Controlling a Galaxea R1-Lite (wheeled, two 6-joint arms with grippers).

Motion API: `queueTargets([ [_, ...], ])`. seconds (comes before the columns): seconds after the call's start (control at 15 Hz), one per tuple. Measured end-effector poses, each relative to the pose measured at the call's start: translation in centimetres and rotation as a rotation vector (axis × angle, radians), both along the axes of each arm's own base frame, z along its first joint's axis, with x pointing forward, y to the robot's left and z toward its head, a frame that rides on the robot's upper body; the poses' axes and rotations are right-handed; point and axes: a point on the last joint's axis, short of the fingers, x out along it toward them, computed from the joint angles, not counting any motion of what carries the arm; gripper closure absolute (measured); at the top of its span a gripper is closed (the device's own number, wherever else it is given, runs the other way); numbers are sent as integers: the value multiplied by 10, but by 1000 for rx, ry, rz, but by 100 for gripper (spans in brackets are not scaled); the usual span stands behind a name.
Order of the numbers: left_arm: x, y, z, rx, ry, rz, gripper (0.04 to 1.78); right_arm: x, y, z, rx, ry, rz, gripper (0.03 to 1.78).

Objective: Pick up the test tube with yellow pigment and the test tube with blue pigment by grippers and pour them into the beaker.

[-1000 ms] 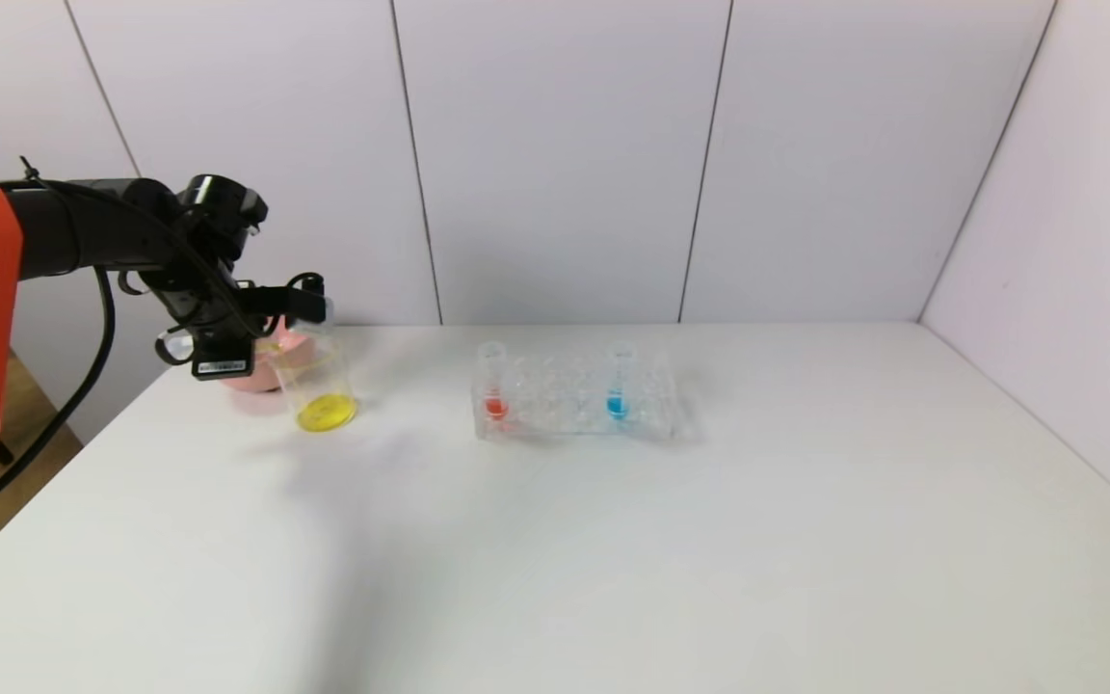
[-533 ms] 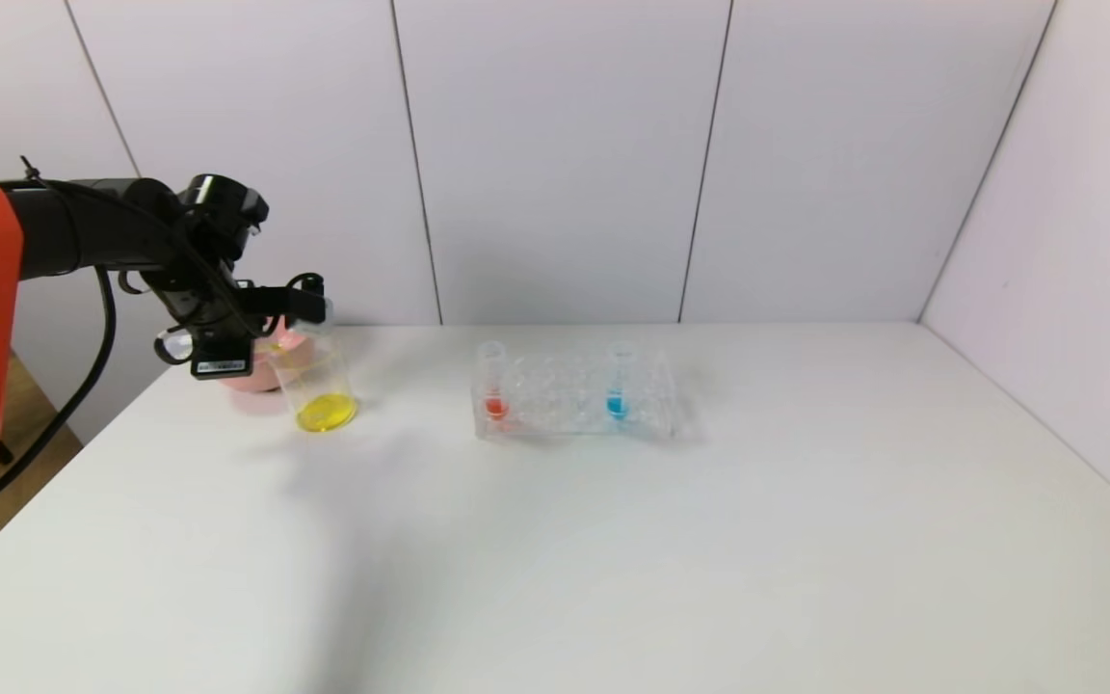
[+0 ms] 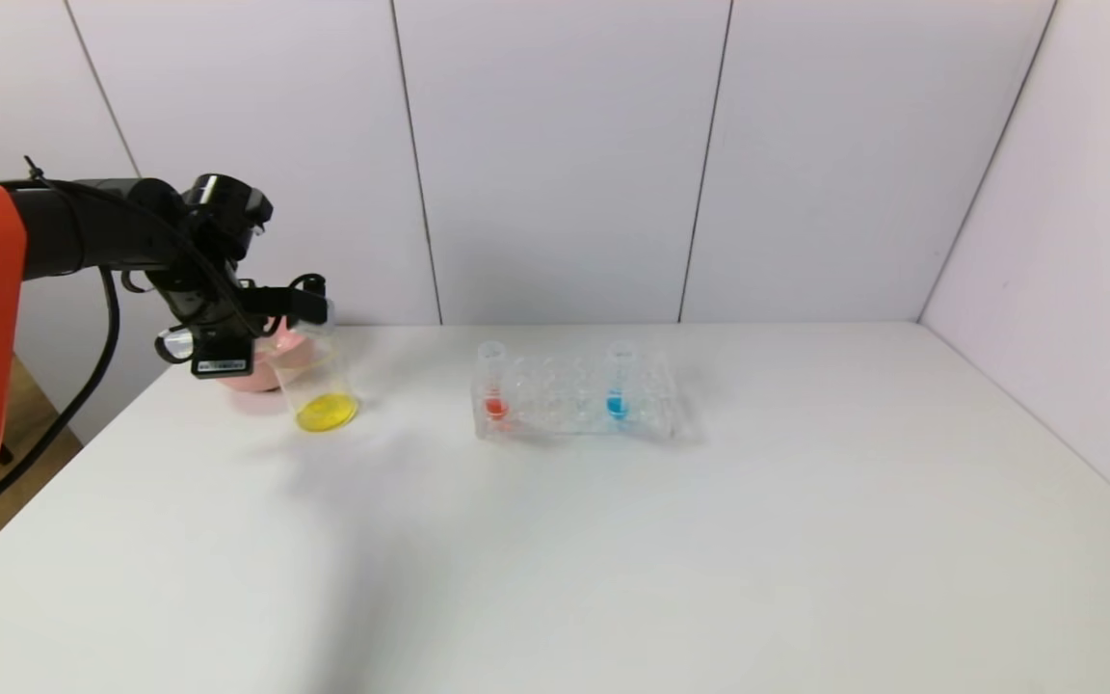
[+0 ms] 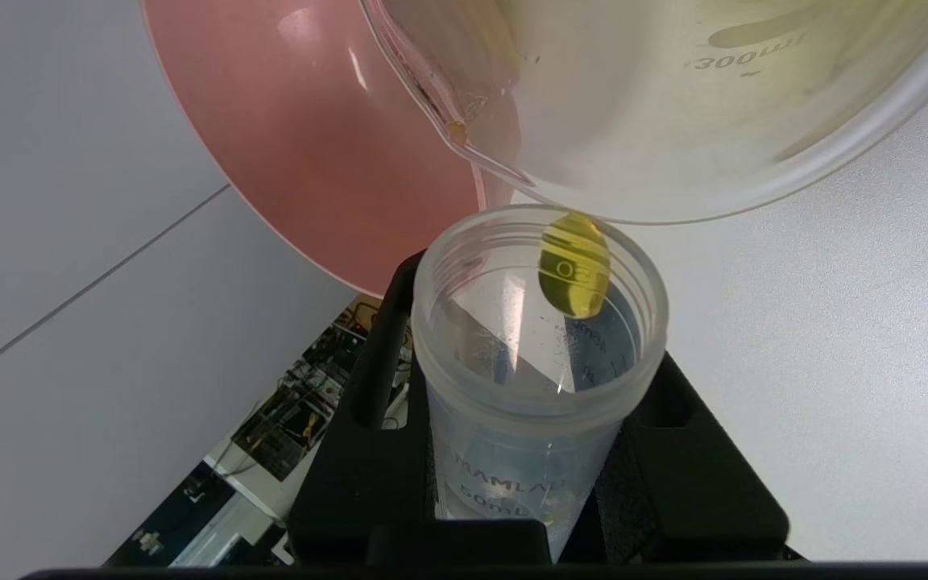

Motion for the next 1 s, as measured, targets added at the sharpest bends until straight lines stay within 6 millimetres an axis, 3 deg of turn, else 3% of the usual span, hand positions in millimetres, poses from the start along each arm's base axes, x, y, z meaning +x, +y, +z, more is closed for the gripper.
queueTargets([
  [0.73, -2, 1, 3, -20, -6, 4, 128, 0, 0, 0, 0, 0, 0, 10],
  [1.0, -7, 20, 17, -195, -95, 54, 128, 0, 0, 0, 0, 0, 0, 10],
])
